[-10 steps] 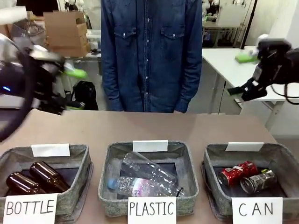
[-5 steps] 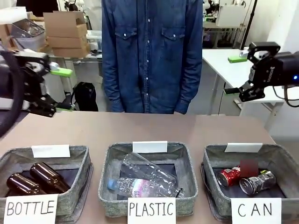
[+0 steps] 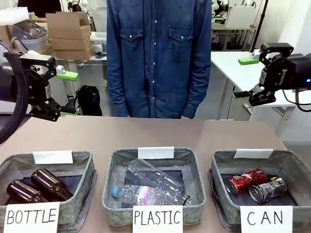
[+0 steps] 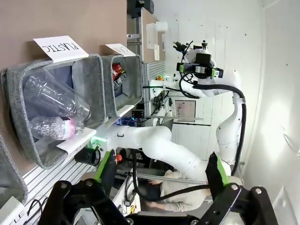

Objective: Sort the can waste into the basket.
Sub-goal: Pick up the can waste from the table and place it in the right Fabric basket.

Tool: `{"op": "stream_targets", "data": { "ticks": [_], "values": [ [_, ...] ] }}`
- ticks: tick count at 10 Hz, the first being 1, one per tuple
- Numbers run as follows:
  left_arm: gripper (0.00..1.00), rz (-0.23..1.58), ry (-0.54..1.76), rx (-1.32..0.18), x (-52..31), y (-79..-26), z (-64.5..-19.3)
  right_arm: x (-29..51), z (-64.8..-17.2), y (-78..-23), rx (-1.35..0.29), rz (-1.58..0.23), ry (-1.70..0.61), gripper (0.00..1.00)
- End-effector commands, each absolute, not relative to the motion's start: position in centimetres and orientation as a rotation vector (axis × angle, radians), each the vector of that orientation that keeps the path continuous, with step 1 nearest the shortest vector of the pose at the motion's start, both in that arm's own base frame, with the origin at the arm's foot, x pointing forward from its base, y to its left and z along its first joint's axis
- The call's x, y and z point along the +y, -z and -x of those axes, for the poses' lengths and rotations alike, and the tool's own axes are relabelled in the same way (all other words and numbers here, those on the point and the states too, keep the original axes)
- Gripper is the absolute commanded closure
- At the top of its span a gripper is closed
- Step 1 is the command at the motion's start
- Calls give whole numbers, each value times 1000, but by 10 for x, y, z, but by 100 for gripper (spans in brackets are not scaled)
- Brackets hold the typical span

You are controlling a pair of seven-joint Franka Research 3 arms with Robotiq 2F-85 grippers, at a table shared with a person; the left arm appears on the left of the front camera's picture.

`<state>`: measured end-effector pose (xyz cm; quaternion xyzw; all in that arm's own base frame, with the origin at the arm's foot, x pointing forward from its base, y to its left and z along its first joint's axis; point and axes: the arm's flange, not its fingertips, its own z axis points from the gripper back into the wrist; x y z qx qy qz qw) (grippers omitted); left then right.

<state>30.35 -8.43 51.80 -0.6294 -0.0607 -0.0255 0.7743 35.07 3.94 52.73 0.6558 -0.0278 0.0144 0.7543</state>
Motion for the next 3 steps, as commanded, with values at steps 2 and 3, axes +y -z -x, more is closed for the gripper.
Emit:
{"op": "stream_targets", "data": {
  "ticks": [2,3],
  "values": [
    [0,1375,67,-151,-83,-520,-305,36,-354,-531,-67,-1444,-48,0],
    [0,1375,67,-151,-83,-520,-305,36,-354,-531,-67,-1444,-48,0]
  ]
}}
